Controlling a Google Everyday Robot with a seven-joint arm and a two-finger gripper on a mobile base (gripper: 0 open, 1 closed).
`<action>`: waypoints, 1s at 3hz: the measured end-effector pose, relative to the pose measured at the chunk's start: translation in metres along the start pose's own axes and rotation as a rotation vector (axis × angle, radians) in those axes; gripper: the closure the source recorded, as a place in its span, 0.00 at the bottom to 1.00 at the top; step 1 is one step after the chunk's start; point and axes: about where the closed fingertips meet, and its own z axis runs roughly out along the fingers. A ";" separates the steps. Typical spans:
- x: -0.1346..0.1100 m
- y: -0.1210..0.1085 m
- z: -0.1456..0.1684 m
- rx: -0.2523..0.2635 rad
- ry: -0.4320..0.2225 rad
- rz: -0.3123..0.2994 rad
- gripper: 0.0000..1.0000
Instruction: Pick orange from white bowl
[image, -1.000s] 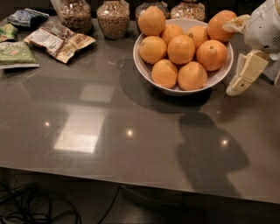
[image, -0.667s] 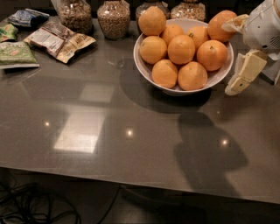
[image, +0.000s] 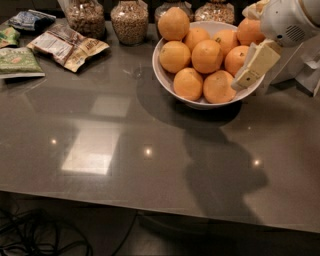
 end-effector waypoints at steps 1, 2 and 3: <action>-0.018 -0.008 0.010 0.013 -0.036 0.029 0.19; -0.026 -0.015 0.022 0.011 -0.064 0.046 0.33; -0.029 -0.022 0.035 0.008 -0.079 0.052 0.31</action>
Offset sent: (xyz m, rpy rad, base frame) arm 0.0401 0.0357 0.0014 0.1189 -0.0056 -0.0201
